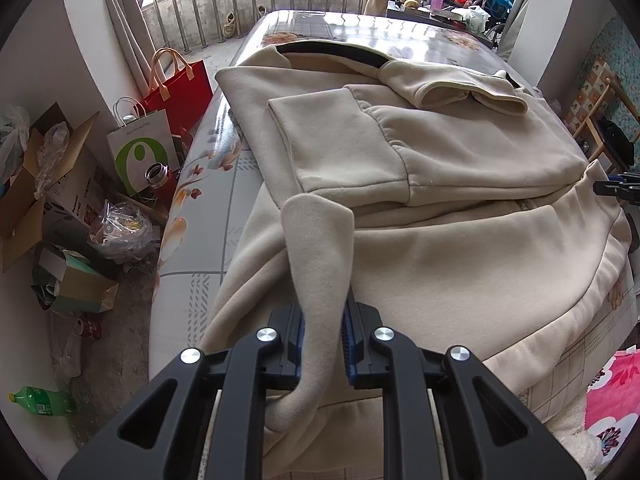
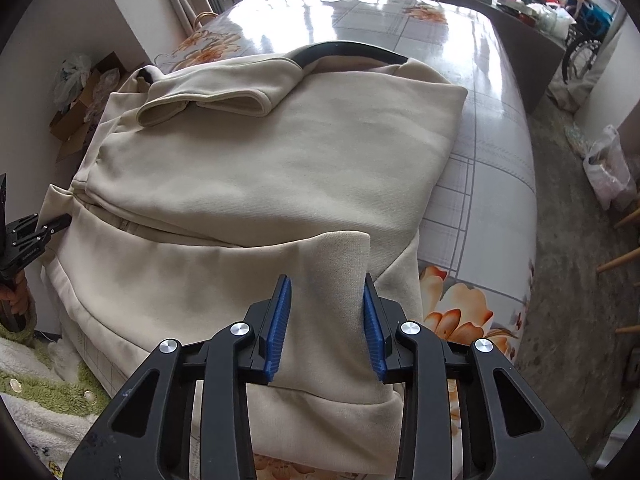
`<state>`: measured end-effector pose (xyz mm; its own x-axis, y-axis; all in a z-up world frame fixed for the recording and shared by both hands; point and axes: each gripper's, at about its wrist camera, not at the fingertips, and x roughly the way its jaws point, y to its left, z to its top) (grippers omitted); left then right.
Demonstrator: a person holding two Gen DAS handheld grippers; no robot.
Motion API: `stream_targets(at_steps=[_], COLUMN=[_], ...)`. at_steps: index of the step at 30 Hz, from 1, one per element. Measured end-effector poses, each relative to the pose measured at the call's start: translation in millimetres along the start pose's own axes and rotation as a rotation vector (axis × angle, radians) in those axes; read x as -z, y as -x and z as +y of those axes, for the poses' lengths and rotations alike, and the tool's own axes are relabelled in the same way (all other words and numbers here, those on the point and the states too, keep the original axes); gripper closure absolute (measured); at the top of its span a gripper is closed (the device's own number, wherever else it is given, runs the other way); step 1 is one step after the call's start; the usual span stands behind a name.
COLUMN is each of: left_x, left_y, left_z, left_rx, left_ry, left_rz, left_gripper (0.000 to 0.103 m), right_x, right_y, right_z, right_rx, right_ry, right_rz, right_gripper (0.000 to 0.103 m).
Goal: Fold large clothes
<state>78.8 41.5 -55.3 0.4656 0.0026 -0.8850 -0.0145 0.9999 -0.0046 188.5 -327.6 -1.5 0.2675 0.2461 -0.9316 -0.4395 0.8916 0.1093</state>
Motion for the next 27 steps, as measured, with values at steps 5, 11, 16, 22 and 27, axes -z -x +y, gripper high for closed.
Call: stream_targets(at_steps=[5, 11, 16, 22, 27], left_x=[0.2, 0.3, -0.7, 2.0, 10.4], left_y=[0.0, 0.1, -0.4, 1.0, 8.7], left_z=[-1.9, -3.7, -5.8, -7.8, -11.4], left_rx=[-0.012, -0.030, -0.046, -0.059, -0.065], left_ry=[-0.001, -0.004, -0.008, -0.014, -0.052], left_rz=[0.001, -0.002, 0.001, -0.020, -0.079], left_gripper=[0.089, 0.088, 0.087, 0.088, 0.097], right_x=[-4.9, 2.5, 10.8, 20.6, 35.8], right_y=[-10.0, -5.4, -6.9, 8.5, 45.4], right_z=[-5.2, 6.6, 11.8, 31.1, 49.0], right_rx=[-0.048, -0.037, -0.002, 0.100, 0.160], right_ry=[-0.032, 0.039, 0.067, 0.081, 0.080], right_rz=[-0.019, -0.024, -0.034, -0.106, -0.210], right_gripper=[0.070, 0.070, 0.076, 0.098, 0.099])
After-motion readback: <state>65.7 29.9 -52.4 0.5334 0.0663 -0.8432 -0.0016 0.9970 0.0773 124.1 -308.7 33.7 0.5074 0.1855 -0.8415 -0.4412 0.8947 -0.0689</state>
